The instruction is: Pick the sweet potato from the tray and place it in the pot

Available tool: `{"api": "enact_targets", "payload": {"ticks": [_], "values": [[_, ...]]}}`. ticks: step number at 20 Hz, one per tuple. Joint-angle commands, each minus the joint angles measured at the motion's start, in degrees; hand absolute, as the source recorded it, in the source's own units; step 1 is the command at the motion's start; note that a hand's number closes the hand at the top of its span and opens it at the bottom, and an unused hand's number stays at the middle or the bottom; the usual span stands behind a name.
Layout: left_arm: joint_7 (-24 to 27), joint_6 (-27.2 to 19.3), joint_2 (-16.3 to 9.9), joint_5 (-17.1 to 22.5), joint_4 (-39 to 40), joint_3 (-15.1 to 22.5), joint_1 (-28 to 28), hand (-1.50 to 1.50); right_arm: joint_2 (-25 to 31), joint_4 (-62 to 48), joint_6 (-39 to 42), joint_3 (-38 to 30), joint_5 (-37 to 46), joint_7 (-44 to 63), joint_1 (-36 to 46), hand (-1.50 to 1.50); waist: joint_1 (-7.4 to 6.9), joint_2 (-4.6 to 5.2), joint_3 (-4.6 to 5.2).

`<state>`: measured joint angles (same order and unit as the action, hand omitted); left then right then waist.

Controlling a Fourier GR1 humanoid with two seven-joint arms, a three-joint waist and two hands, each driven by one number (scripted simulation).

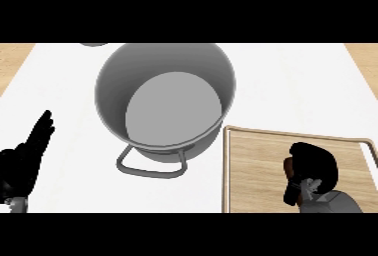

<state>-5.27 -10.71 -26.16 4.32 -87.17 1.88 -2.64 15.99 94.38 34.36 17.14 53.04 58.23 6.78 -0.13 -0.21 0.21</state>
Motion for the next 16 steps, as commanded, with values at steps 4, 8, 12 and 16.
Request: {"api": "enact_targets", "payload": {"ticks": [4, 8, 12, 16], "values": [[-1.83, 0.35, 2.17, -2.64, 0.19, -0.18, 1.87, 0.00, -2.25, -9.54, -1.21, -0.19, 5.57, -0.17, 3.63, 1.50, -0.15, 0.29, -0.22], [-1.46, 3.10, 1.66, -1.61, 0.65, -3.12, 1.72, 0.00, -3.96, -0.22, 2.88, 0.06, 6.84, 2.67, -0.54, 1.50, 0.18, 0.16, -0.20], [-2.86, 2.17, 2.77, -2.72, -1.05, -0.67, 2.00, 0.00, -14.48, -2.66, 0.91, 11.60, 8.05, -2.34, 2.49, 1.50, -1.26, 0.37, -0.23], [-1.30, 4.67, 2.45, -2.19, -1.25, 0.77, 4.40, 0.00, -15.70, 0.38, -0.33, 24.27, -0.40, -12.17, 8.93, 1.50, -8.27, 1.42, -0.42]]}}
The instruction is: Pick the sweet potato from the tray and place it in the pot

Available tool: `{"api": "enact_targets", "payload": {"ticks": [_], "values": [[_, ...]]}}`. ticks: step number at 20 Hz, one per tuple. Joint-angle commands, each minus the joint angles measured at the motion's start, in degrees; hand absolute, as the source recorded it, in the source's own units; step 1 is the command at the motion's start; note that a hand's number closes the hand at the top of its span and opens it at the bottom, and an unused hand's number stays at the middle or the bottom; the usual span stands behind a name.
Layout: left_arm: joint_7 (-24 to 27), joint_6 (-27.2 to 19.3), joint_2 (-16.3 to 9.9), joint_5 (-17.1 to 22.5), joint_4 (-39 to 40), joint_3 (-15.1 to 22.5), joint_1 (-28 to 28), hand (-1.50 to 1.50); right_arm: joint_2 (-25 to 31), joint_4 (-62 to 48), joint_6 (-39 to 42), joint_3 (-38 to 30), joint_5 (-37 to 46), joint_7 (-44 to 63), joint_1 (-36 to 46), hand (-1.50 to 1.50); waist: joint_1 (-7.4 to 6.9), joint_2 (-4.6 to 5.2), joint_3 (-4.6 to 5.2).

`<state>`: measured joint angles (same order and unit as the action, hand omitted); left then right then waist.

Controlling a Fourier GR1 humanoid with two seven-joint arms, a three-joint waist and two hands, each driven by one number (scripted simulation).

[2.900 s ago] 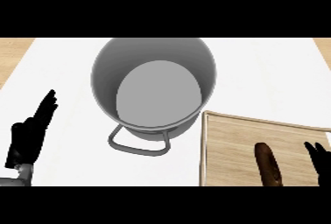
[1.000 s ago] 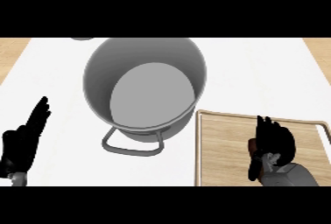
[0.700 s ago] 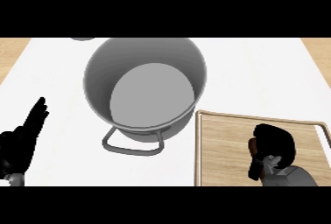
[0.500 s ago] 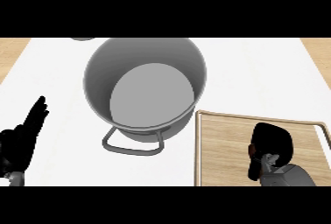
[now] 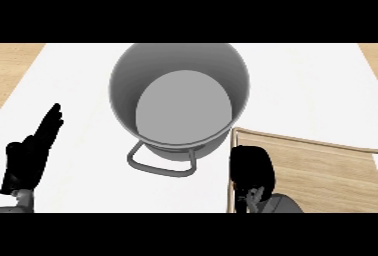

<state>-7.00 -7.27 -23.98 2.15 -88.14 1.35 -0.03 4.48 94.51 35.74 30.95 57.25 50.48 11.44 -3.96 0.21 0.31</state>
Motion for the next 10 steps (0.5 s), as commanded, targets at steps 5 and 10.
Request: {"api": "enact_targets", "payload": {"ticks": [5, 10], "values": [[-0.49, 0.82, 0.23, -1.23, 1.53, 1.56, 3.35, 0.00, -4.39, -2.87, -12.24, 22.89, -7.68, 0.38, 11.76, 1.50, -2.51, 0.45, -0.29], [-0.67, -1.03, 2.48, -2.74, 2.92, 2.88, 3.61, 0.00, -4.45, -0.57, -20.77, 27.01, -5.22, 7.09, 24.37, 1.50, -1.09, -0.13, -0.18]]}}
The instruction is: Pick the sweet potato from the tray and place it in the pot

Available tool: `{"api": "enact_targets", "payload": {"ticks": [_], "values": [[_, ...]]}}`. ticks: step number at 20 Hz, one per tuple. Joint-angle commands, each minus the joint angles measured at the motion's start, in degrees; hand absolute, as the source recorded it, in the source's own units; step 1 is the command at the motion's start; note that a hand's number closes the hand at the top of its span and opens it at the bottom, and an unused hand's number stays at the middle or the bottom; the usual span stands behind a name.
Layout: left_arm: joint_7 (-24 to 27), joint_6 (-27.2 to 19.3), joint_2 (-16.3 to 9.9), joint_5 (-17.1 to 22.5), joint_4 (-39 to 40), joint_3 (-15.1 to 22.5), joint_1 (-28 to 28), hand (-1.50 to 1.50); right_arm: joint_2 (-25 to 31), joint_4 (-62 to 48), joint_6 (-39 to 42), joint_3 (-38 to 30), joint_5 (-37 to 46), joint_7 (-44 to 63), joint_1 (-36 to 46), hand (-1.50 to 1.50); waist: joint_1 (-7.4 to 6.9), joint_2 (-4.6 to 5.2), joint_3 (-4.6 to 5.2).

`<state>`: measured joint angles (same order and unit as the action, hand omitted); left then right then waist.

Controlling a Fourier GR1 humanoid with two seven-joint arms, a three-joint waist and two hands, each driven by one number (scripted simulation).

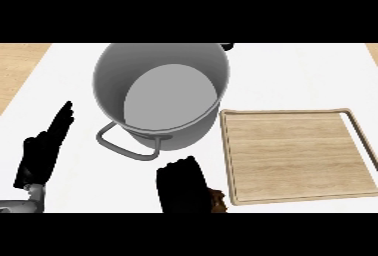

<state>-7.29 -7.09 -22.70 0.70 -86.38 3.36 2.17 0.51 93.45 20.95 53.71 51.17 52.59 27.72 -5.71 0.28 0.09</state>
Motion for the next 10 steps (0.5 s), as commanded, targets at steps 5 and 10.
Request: {"api": "enact_targets", "payload": {"ticks": [5, 10], "values": [[0.48, -0.09, -0.43, 0.19, 1.54, -1.50, -0.24, 0.00, -0.49, 3.72, -12.42, 4.73, 7.78, 14.14, 17.65, 1.50, 1.34, -1.00, 0.11], [1.45, -0.78, 0.96, -0.88, 1.21, -0.26, -1.81, 0.00, -0.49, 3.24, -21.46, 1.98, 3.99, 18.81, 23.47, 1.50, 1.23, -0.58, 0.06]]}}
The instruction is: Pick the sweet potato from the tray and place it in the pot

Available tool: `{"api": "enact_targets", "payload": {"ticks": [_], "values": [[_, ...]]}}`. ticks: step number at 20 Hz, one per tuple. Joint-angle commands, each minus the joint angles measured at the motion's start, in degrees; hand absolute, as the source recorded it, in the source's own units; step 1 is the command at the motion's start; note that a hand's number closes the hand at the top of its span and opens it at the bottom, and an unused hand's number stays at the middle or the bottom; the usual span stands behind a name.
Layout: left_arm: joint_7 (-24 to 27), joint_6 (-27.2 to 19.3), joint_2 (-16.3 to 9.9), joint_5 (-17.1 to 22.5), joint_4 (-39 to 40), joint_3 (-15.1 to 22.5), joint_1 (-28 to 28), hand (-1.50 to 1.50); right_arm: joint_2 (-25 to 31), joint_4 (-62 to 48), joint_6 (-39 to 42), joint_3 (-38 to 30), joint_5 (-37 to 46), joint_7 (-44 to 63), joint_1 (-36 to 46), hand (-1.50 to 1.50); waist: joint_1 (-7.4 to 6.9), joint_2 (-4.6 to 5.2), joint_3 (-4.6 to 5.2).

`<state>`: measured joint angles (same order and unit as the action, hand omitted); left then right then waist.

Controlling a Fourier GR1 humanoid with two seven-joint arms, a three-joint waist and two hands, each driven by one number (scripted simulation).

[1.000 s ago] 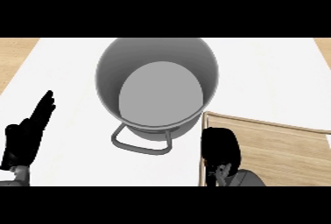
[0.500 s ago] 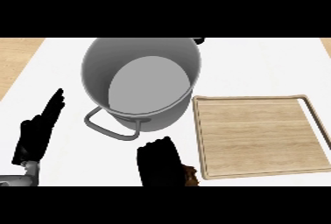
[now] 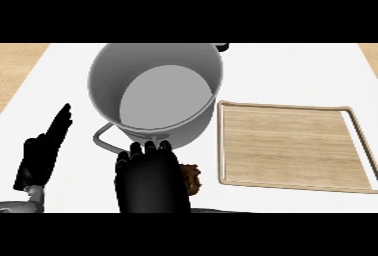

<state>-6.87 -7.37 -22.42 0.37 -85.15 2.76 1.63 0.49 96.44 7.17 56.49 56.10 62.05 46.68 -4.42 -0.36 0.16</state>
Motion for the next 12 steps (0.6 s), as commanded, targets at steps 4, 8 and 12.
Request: {"api": "enact_targets", "payload": {"ticks": [4, 8, 12], "values": [[-2.90, -0.11, -0.40, 0.05, -0.16, -0.86, 1.94, 0.00, -0.46, -1.19, -9.91, -5.44, -4.83, 10.83, 11.70, 1.50, 0.79, 0.17, -0.03], [-1.42, 0.23, -0.66, -0.15, -0.04, -1.35, 1.76, 0.00, -0.46, -8.73, -16.48, -6.81, -5.89, 9.79, 16.38, 1.50, 0.66, 0.47, -0.01], [-0.88, 0.56, -1.12, 0.32, -1.59, -2.41, -0.46, 0.00, -0.46, -13.95, -18.31, -12.42, -9.07, 4.79, 19.40, 1.50, 1.41, 0.46, -0.09]]}}
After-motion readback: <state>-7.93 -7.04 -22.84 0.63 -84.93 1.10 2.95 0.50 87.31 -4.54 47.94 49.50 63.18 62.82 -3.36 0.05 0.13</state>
